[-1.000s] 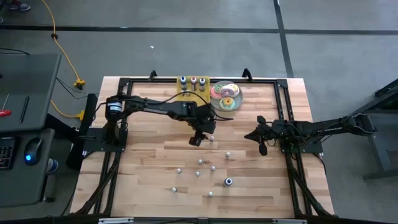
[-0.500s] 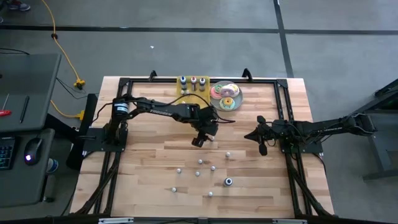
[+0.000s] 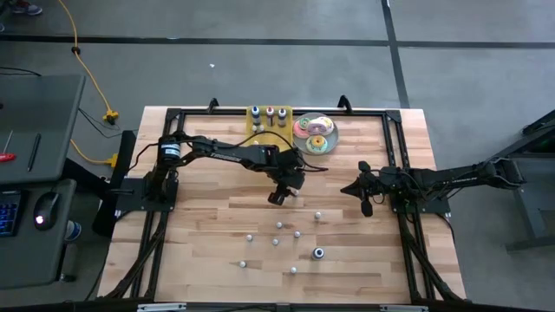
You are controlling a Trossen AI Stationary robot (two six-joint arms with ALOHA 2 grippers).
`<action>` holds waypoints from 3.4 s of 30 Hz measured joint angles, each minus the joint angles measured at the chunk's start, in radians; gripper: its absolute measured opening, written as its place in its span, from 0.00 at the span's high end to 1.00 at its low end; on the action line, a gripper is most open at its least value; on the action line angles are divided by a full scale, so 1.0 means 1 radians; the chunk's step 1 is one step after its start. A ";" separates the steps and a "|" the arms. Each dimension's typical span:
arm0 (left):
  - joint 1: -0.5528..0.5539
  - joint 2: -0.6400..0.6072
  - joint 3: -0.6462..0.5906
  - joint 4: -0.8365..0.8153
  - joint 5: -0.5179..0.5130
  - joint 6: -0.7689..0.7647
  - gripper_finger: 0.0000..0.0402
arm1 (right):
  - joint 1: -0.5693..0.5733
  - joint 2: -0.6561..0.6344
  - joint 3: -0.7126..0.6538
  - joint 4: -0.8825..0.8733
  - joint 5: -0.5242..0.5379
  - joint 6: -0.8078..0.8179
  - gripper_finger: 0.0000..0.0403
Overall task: Pick & Place food coloring
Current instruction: Put the small black food coloring bottle into the bin
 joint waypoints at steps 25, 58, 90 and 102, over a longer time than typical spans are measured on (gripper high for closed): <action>0.000 0.011 0.000 0.015 0.010 -0.004 0.58 | 0.000 0.000 0.000 0.000 0.000 0.000 1.00; 0.000 0.045 0.000 0.043 0.007 -0.039 0.58 | 0.000 0.000 0.000 0.000 0.000 0.000 1.00; 0.000 0.000 0.003 0.009 0.020 -0.057 0.92 | 0.000 0.000 0.000 0.000 0.000 0.000 1.00; 0.000 -0.151 0.113 -0.238 -0.049 -0.163 0.91 | 0.000 0.000 0.000 -0.001 0.000 0.000 1.00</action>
